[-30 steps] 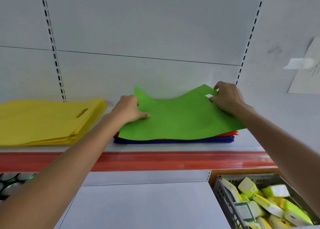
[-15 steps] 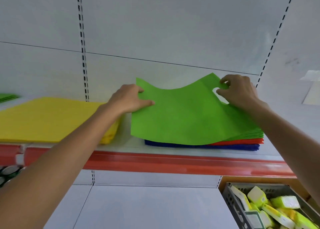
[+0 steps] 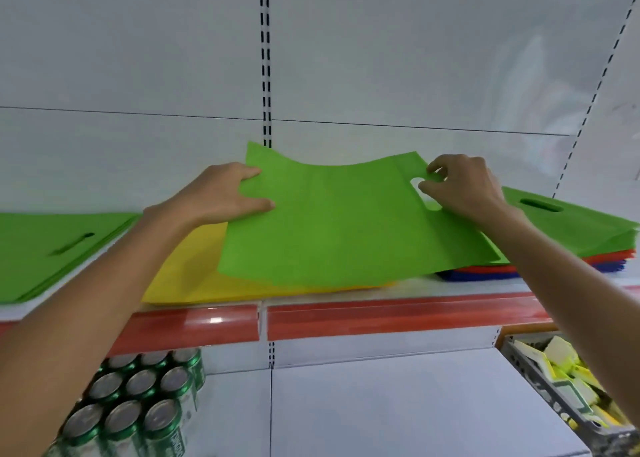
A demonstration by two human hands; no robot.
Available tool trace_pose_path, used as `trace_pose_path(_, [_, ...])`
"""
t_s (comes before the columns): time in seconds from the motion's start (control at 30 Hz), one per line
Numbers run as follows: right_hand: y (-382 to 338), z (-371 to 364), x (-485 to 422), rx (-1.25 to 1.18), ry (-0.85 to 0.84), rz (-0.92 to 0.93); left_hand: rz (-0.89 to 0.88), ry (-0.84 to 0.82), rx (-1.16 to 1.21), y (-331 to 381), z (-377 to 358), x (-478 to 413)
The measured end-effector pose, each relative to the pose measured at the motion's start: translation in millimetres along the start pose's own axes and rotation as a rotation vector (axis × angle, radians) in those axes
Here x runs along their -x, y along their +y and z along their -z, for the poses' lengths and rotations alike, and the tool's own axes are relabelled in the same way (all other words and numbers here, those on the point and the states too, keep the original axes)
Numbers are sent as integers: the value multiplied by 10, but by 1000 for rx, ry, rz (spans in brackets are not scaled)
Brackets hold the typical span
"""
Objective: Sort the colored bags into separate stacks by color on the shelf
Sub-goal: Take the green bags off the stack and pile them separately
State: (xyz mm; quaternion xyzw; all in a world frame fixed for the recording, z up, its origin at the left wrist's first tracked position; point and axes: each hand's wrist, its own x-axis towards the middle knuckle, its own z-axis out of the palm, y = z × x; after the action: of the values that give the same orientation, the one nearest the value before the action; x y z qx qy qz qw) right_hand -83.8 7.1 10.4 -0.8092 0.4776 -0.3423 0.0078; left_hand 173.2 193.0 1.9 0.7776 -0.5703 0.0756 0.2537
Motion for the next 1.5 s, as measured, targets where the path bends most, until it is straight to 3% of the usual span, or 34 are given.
trace_pose_path(0.73, [-2694,-835,579,-10,-133,245,245,104,-44,-2487,1184,1131])
trace_pose_path(1.1, [-4150,-1575,1095,-43,-192,137,271,23,-35,-4047,1698,1276])
trace_pose_path(1.5, [-4486,-2164,1268,-174,-234,-32,301,-129,65,-4702,1516,1318])
